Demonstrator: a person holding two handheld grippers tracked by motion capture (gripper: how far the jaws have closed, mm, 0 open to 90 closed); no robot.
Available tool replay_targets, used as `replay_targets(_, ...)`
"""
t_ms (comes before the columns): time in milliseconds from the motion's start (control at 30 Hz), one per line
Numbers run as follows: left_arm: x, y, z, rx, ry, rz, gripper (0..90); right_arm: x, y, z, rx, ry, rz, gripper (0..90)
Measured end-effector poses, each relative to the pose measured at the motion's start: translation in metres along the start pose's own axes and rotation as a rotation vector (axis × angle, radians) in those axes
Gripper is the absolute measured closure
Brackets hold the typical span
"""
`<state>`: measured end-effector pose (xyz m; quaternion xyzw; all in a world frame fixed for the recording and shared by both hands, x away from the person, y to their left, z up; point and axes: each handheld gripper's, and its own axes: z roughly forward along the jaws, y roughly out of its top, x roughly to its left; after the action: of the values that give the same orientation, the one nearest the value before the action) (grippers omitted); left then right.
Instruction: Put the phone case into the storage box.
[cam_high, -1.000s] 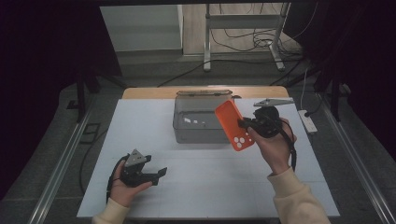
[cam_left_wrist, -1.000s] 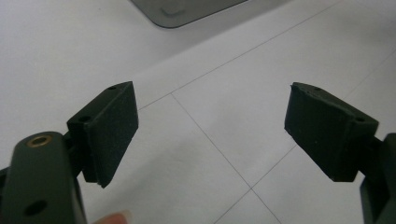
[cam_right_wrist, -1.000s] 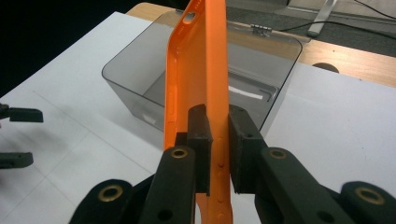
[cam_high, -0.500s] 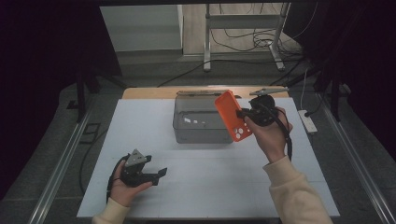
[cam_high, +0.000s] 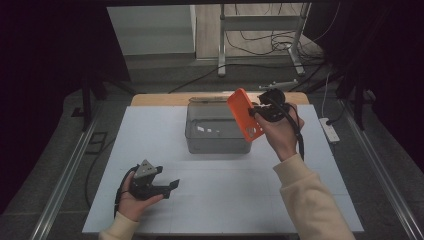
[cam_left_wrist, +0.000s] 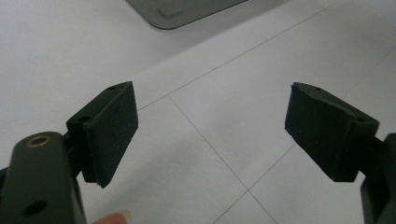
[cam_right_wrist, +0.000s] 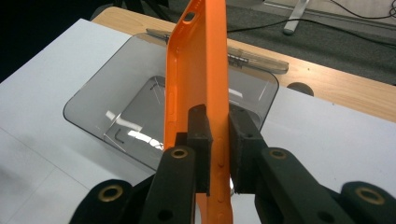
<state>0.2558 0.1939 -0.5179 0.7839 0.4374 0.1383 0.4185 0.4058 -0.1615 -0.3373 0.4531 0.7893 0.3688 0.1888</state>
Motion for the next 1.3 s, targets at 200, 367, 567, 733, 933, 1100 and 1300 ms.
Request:
replay_targets(200, 0.001, -0.001, -0.001, -0.001, -0.001, -0.003, 17.1, 0.002, 0.007, 0.007, 0.016, -0.013, -0.007, 80.4)
replay_targets(367, 0.001, 0.0, -0.001, -0.002, -0.006, 0.001, 17.1, 0.001, 0.008, 0.013, 0.027, -0.025, -0.007, 80.5)
replay_targets(567, 0.001, 0.0, 0.0, 0.001, -0.011, -0.002, 17.1, 0.0, 0.01, 0.018, 0.036, -0.042, -0.006, 80.5)
replay_targets(733, 0.001, 0.0, 0.0, 0.003, -0.011, -0.001, 17.1, -0.002, 0.012, 0.024, 0.049, -0.059, -0.001, 80.5)
replay_targets(933, 0.002, -0.001, -0.001, 0.002, -0.012, -0.002, 17.1, -0.001, 0.013, 0.029, 0.057, -0.076, -0.009, 80.5)
replay_targets(1100, 0.002, -0.001, -0.001, 0.002, -0.013, -0.004, 17.1, 0.0, 0.014, 0.033, 0.066, -0.092, -0.014, 80.5)
replay_targets(1300, 0.002, -0.001, -0.001, 0.003, -0.013, -0.005, 17.1, 0.001, 0.015, 0.038, 0.072, -0.101, -0.012, 80.5)
